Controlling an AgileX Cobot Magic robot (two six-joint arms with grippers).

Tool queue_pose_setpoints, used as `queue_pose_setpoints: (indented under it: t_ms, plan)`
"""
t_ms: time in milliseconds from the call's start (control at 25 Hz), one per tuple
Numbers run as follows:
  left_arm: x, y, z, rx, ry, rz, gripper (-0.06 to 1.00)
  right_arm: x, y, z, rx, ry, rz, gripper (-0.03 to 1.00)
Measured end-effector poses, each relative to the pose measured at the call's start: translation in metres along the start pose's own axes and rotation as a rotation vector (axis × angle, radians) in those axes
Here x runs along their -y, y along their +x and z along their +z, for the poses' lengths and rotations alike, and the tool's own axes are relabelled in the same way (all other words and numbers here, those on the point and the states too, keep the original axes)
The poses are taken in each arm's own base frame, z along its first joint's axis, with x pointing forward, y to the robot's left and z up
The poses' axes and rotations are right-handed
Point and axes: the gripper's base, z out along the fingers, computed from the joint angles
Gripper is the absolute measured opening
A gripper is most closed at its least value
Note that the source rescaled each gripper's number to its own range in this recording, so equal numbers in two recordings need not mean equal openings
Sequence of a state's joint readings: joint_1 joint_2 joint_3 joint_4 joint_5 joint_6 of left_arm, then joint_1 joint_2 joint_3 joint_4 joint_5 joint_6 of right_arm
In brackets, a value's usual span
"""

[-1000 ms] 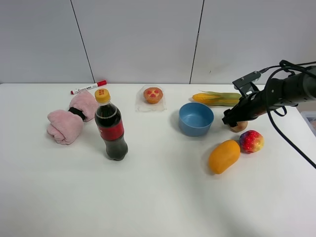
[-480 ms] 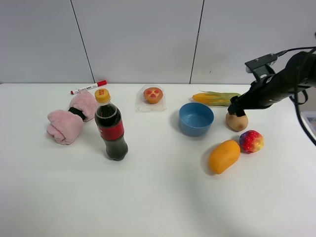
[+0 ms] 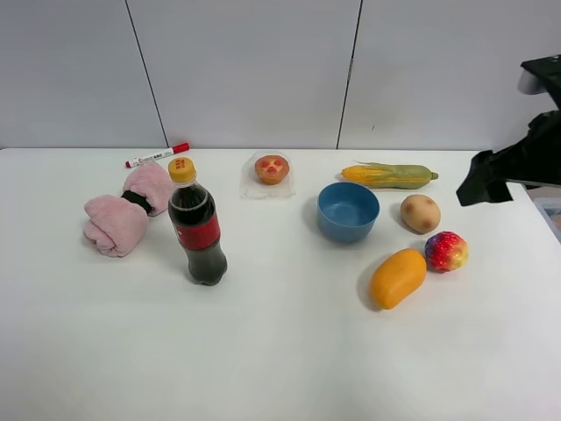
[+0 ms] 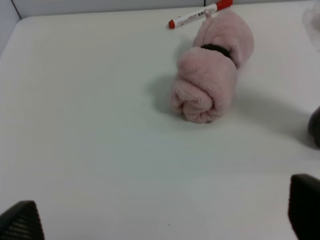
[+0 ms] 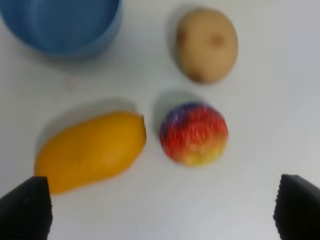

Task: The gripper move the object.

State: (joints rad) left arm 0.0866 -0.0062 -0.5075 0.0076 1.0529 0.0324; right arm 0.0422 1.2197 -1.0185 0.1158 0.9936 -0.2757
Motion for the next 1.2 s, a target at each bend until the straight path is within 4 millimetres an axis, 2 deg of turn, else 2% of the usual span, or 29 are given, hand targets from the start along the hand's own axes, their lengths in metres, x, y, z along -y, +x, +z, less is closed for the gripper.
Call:
queue_pose_setpoints:
  t_ms: [200, 320, 520, 680, 760, 840, 1080, 1200]
  plan:
    - [0.0, 0.0, 0.0, 0.0, 0.0, 0.0, 1.0, 0.015, 0.028, -0.033, -0.073, 0.083, 0.088, 0.82]
    - [0.0, 0.0, 0.0, 0.0, 0.0, 0.0, 1.0, 0.014, 0.042, -0.054, -0.051, 0.129, 0.094, 0.82]
    - [0.0, 0.0, 0.0, 0.0, 0.0, 0.0, 1.0, 0.0, 0.064, -0.097, 0.123, 0.17, 0.153, 0.82]
    - [0.0, 0.0, 0.0, 0.0, 0.0, 0.0, 1.0, -0.016, 0.094, -0.136, 0.324, 0.194, 0.257, 0.82]
    - [0.0, 0.0, 0.0, 0.0, 0.0, 0.0, 1.0, -0.022, 0.109, -0.147, 0.402, 0.202, 0.269, 0.82]
    - [0.0, 0.0, 0.0, 0.0, 0.0, 0.0, 1.0, -0.03, 0.129, -0.155, 0.492, 0.214, 0.272, 0.82]
    - [0.0, 0.0, 0.0, 0.0, 0.0, 0.0, 1.0, -0.038, 0.174, -0.146, 0.576, 0.307, 0.205, 0.83]
    - [0.0, 0.0, 0.0, 0.0, 0.0, 0.0, 1.0, -0.04, 0.188, -0.134, 0.56, 0.305, 0.214, 0.94]
